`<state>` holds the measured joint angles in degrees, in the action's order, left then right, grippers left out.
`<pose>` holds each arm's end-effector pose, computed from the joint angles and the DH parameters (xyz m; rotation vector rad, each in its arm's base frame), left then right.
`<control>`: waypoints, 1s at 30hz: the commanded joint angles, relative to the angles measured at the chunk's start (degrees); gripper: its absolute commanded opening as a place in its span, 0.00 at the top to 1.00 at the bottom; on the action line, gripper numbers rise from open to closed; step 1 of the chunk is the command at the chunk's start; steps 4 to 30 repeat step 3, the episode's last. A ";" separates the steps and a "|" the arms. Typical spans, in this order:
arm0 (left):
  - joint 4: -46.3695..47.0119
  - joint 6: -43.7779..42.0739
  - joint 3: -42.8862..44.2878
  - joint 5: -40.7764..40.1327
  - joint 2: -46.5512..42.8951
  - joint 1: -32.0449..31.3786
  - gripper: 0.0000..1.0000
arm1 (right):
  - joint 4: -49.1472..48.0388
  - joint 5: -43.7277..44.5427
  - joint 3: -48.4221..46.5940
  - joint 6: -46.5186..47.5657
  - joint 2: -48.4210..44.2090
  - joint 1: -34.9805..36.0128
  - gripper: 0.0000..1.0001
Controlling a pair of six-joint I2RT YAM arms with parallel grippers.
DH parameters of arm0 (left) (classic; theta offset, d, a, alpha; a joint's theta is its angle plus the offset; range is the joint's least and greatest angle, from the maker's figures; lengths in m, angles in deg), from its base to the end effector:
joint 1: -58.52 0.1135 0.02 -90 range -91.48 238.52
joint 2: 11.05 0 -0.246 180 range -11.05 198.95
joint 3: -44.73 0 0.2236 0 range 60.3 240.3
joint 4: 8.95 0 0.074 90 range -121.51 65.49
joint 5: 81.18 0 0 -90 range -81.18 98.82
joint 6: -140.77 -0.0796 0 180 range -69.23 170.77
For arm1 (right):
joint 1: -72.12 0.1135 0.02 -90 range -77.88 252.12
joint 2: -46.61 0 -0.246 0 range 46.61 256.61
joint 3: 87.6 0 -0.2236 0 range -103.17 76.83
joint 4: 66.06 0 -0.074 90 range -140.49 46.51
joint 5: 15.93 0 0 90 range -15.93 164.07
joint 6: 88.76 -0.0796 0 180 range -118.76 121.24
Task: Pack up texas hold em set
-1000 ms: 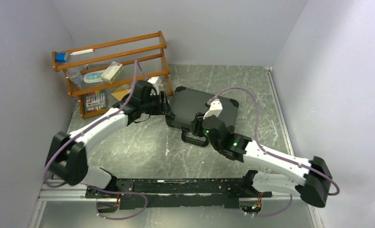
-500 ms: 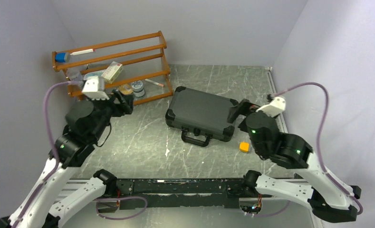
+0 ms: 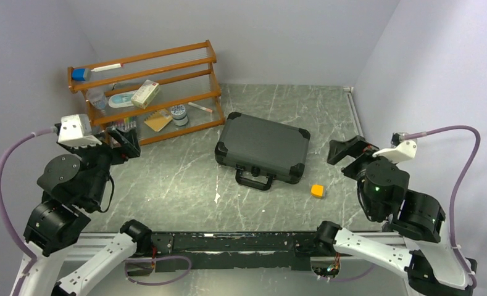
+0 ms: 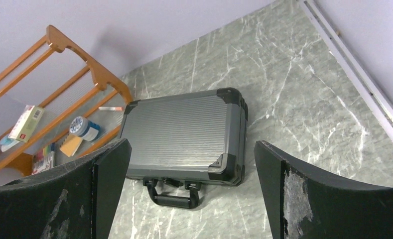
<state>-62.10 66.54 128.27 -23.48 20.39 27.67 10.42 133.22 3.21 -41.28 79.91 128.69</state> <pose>0.0980 -0.0090 0.4157 -0.2303 1.5726 -0.1874 0.0831 0.0018 0.3933 0.4384 1.7038 0.2599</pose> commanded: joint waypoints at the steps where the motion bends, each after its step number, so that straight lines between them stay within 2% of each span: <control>1: -3.42 -1.20 1.27 -2.09 -0.60 -0.17 0.06 | 0.25 2.46 -0.99 0.97 -0.55 -0.11 0.00; 30: -3.62 -0.91 1.21 -1.99 -0.44 -0.17 0.06 | 0.09 2.33 -0.93 0.82 -0.43 -0.15 0.00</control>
